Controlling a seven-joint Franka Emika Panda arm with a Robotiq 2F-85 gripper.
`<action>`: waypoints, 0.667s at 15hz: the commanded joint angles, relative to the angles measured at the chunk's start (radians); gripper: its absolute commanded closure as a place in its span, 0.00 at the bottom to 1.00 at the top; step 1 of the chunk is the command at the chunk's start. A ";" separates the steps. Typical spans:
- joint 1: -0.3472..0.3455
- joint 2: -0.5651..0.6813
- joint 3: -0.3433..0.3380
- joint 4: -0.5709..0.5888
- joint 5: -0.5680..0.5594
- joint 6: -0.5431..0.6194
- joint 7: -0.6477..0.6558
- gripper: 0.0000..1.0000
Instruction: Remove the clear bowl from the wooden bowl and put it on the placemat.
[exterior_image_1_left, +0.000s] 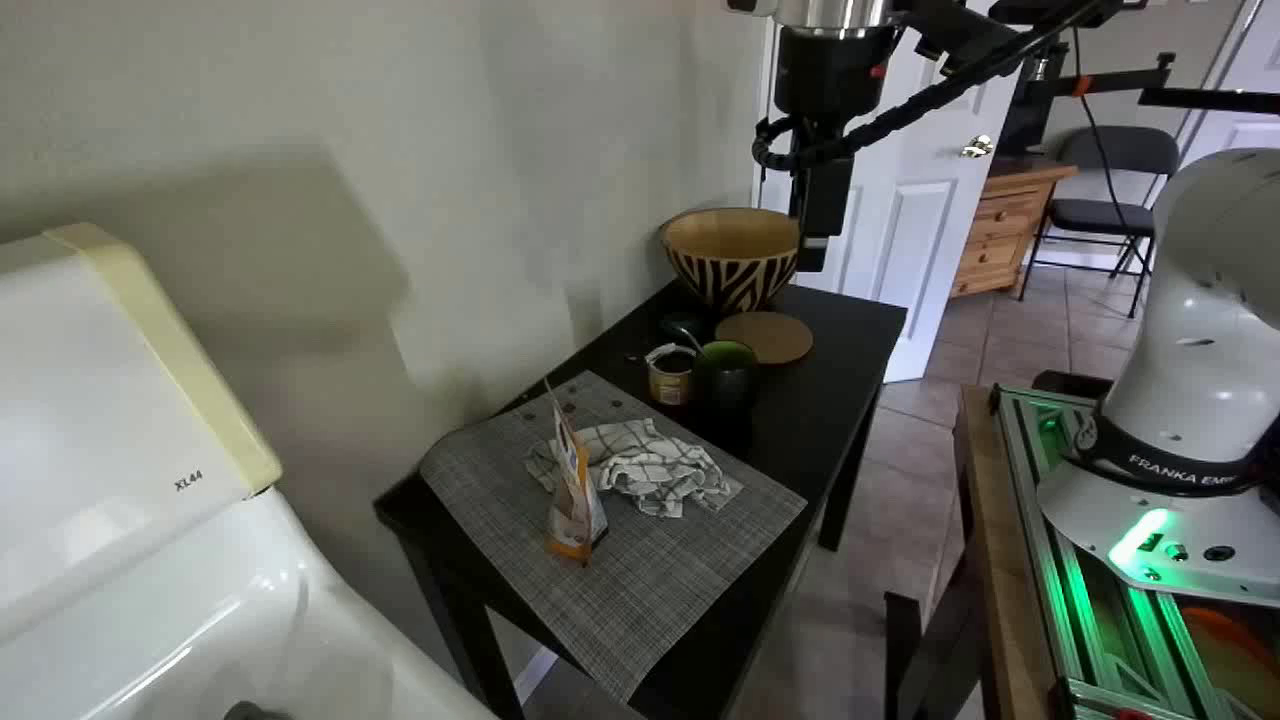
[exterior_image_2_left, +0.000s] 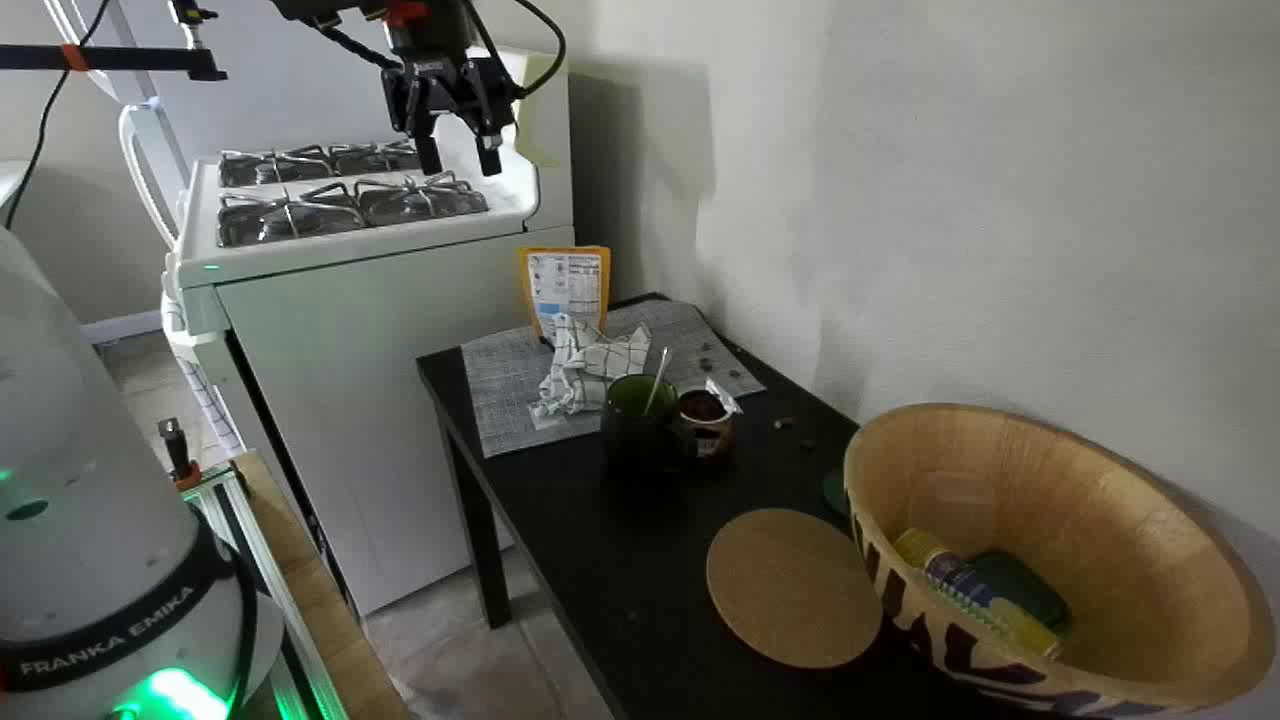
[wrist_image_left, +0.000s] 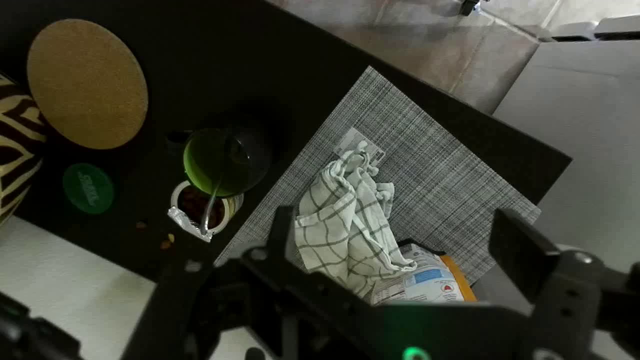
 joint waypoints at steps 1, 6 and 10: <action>0.020 0.003 -0.017 0.002 -0.010 -0.003 0.010 0.00; 0.020 0.003 -0.017 0.002 -0.010 -0.003 0.010 0.00; 0.007 0.000 -0.025 0.009 -0.023 0.010 0.015 0.00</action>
